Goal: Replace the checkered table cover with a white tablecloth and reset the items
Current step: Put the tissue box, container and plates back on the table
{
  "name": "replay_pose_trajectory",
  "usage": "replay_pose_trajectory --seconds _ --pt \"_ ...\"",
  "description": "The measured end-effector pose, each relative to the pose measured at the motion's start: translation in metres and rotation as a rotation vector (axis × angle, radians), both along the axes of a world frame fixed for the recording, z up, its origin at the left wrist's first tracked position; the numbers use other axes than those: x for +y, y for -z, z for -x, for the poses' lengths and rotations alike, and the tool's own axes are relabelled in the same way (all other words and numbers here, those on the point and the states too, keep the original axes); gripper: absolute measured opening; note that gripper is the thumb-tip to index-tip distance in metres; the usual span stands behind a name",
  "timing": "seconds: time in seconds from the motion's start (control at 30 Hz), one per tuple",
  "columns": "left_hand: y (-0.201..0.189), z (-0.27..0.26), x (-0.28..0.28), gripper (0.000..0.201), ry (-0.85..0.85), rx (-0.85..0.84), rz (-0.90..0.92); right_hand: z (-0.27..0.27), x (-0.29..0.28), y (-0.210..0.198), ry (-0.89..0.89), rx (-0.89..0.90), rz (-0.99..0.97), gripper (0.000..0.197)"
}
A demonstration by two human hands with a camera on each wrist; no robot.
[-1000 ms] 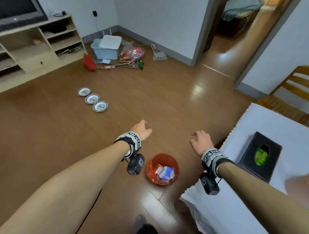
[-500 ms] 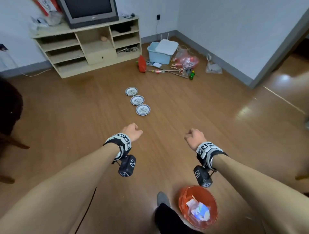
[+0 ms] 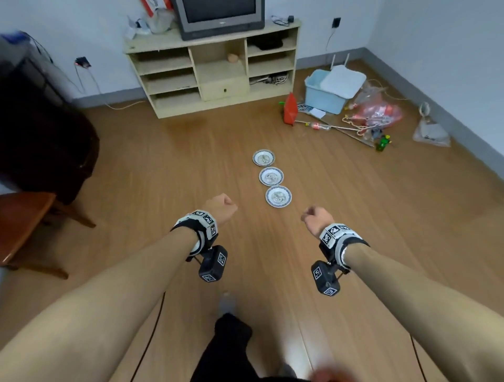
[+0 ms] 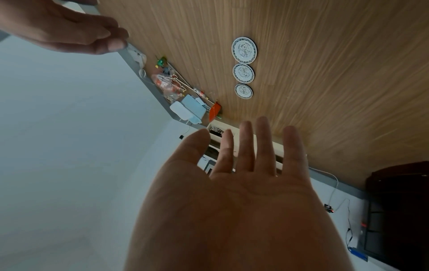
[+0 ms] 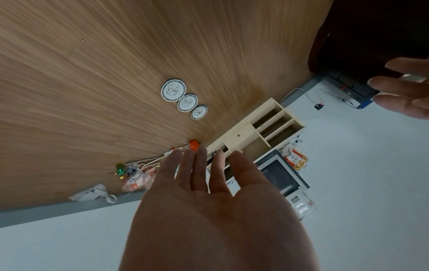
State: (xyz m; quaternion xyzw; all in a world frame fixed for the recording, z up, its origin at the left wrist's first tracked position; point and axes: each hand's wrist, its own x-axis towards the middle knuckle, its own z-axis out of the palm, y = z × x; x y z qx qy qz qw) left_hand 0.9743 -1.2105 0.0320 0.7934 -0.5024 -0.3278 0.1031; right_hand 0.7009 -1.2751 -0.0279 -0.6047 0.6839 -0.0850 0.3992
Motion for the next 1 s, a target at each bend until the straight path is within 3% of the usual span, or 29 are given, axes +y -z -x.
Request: replay_pose_trajectory --seconds 0.17,0.3,0.4,0.53,0.77,1.0 --pt "0.022 -0.061 -0.102 0.018 0.015 0.075 -0.038 -0.055 -0.093 0.015 0.050 0.030 -0.074 0.024" --pt "0.007 -0.107 -0.207 0.024 0.097 0.053 -0.019 -0.091 -0.170 0.002 0.146 0.028 -0.086 0.026" --pt "-0.014 -0.129 -0.288 0.017 0.169 0.039 0.018 -0.110 -0.230 -0.017 0.175 0.031 -0.061 0.030" --pt "-0.027 -0.133 -0.383 0.014 0.244 0.013 0.023 -0.120 -0.300 -0.035 0.186 0.058 -0.027 0.032" --pt "-0.003 -0.121 -0.529 0.023 0.342 -0.012 -0.052 -0.114 -0.428 -0.021 0.242 0.079 -0.032 0.035" --pt "-0.004 -0.114 -0.658 0.023 0.413 -0.047 -0.099 -0.088 -0.545 -0.028 0.368 0.054 -0.026 0.033"
